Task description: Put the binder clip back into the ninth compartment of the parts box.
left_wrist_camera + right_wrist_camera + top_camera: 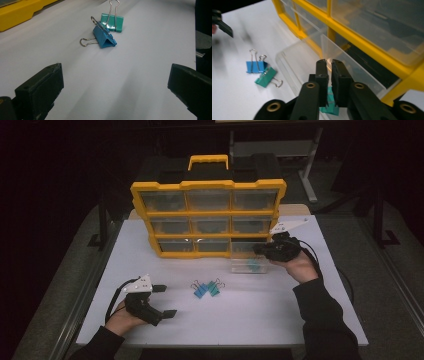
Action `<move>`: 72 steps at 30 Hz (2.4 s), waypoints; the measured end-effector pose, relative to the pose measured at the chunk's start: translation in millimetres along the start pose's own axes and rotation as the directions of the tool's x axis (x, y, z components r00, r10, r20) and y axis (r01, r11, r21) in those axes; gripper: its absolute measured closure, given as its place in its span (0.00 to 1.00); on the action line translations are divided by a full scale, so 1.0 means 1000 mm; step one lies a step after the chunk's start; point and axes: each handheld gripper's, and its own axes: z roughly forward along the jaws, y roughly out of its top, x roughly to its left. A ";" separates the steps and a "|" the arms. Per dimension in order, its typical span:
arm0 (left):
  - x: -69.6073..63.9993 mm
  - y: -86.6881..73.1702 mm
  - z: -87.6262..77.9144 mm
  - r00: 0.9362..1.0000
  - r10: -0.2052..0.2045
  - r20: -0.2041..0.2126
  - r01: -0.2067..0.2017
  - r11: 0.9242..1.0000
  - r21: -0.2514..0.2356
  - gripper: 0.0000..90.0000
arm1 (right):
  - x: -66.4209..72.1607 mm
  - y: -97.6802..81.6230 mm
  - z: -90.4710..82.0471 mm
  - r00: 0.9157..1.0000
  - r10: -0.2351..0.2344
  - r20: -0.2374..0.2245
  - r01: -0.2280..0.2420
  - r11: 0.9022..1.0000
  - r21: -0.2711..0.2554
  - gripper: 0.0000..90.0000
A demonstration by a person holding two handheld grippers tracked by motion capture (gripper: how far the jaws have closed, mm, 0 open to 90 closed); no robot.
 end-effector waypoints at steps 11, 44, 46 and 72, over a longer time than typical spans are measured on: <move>0.000 0.000 0.000 1.000 -0.001 0.000 0.001 1.000 -0.003 0.00 | 0.014 0.010 -0.004 0.997 -0.014 -0.074 0.011 1.000 -0.028 0.98; 0.000 0.000 0.000 1.000 0.002 0.001 -0.002 1.000 -0.002 0.00 | 0.069 0.003 0.043 0.976 -0.039 -0.213 0.057 0.995 0.083 0.89; 0.000 0.000 0.000 1.000 0.003 0.000 -0.003 1.000 -0.002 0.00 | 0.071 0.001 0.047 0.976 -0.039 -0.215 0.061 0.994 0.093 0.88; -0.001 0.000 0.000 1.000 0.001 0.003 -0.001 1.000 0.000 0.00 | 0.086 -0.018 0.085 0.979 -0.025 -0.203 0.058 0.985 0.160 0.70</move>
